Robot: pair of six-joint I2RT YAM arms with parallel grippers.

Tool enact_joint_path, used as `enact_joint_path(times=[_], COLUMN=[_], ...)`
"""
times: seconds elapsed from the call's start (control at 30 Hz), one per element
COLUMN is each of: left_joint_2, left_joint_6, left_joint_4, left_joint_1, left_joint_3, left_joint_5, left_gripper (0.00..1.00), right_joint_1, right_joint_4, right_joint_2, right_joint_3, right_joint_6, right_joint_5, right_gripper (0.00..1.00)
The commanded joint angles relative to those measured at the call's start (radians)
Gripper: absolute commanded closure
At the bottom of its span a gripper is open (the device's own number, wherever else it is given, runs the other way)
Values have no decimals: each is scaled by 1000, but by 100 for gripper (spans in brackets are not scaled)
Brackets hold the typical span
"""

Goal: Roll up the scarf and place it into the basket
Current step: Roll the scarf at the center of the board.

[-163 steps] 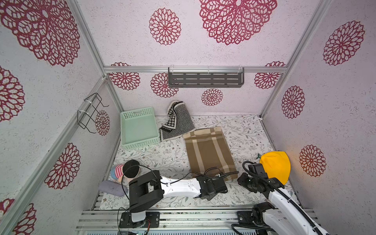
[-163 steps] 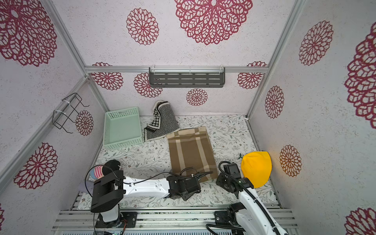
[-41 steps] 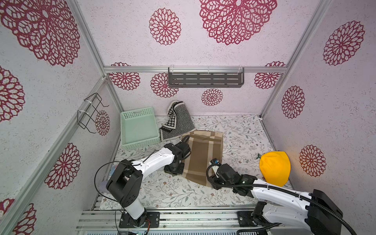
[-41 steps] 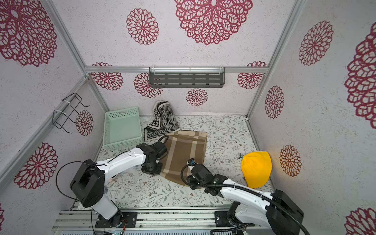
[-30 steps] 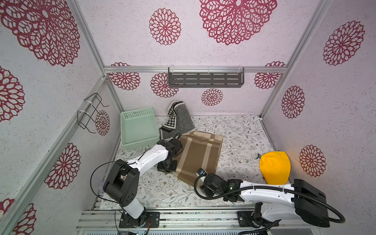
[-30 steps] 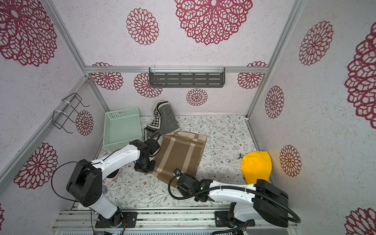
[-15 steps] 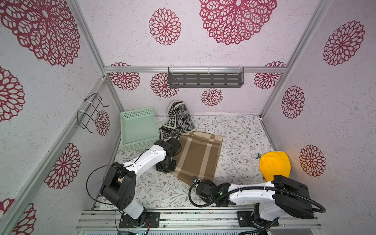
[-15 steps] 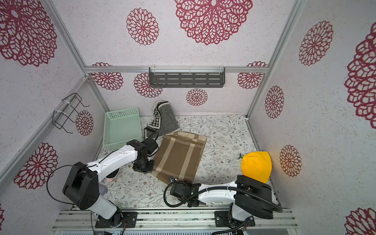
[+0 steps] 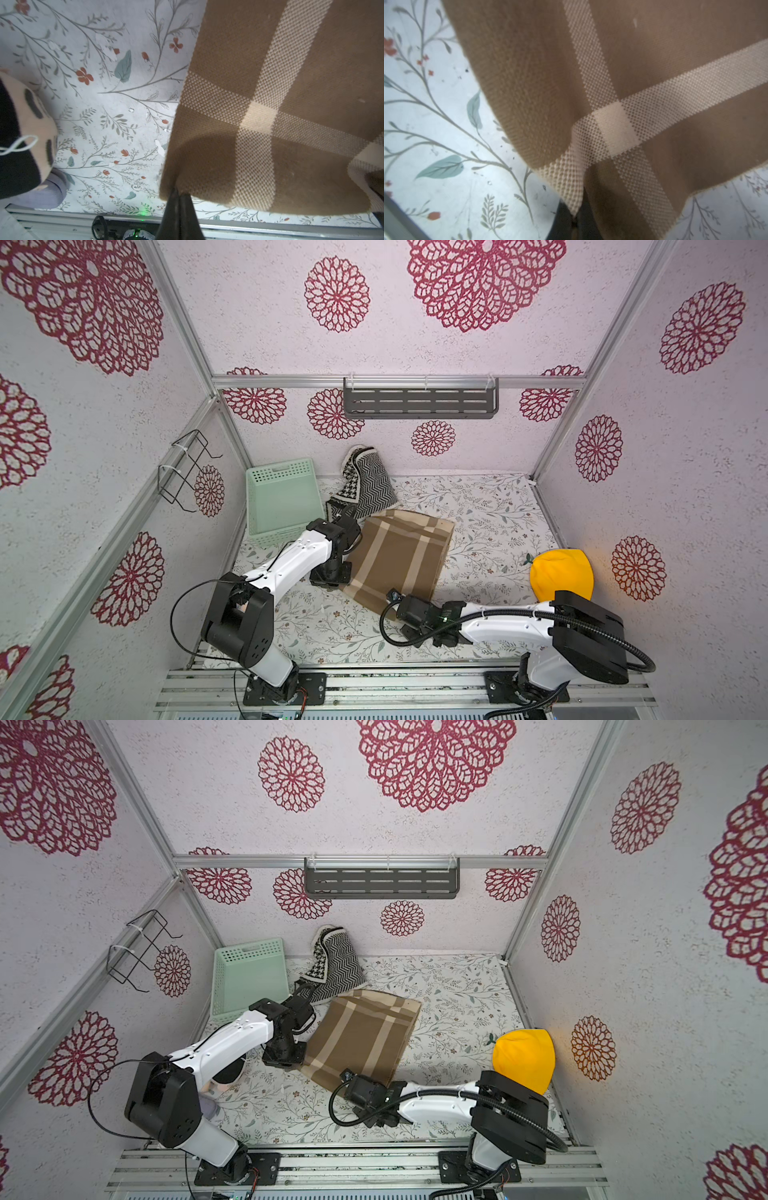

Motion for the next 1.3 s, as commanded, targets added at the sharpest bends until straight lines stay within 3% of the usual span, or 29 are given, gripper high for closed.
enact_joint_path(times=[0.0,0.17,0.3,0.53,0.6,0.7,0.87,1.03,1.13,1.27], left_joint_2=[55,167,269,438,480,530,569,565,556,546], left_joint_6=[38,70,94,113,114,122,120,119,120,122], left_joint_4=[-28,-21,0,57,62,61,62,67,69,78], left_joint_1=[14,20,40,67,74,80,82,82,82,82], left_joint_3=[71,183,246,289,315,354,377,357,350,348], left_joint_5=[-70,-82,-78,-47,-49,-47,-31,-19,-20,-10], left_gripper=[100,100,100,100,100,100,100,100,100,100], right_joint_1=[-101,-194,-251,-327,-353,-385,-392,-351,-240,-51], right_joint_4=[-80,-125,-153,-149,-148,-148,-201,-164,-123,-117], right_joint_2=[-34,2,41,76,78,84,68,-87,-150,-105], right_joint_3=[44,111,145,162,161,162,186,165,142,153], right_joint_6=[13,-7,-20,-24,-24,-30,-55,-66,-104,-165], right_joint_5=[-209,-356,-381,-386,-376,-362,-224,-116,11,226], right_gripper=[100,100,99,82,66,61,57,45,42,42])
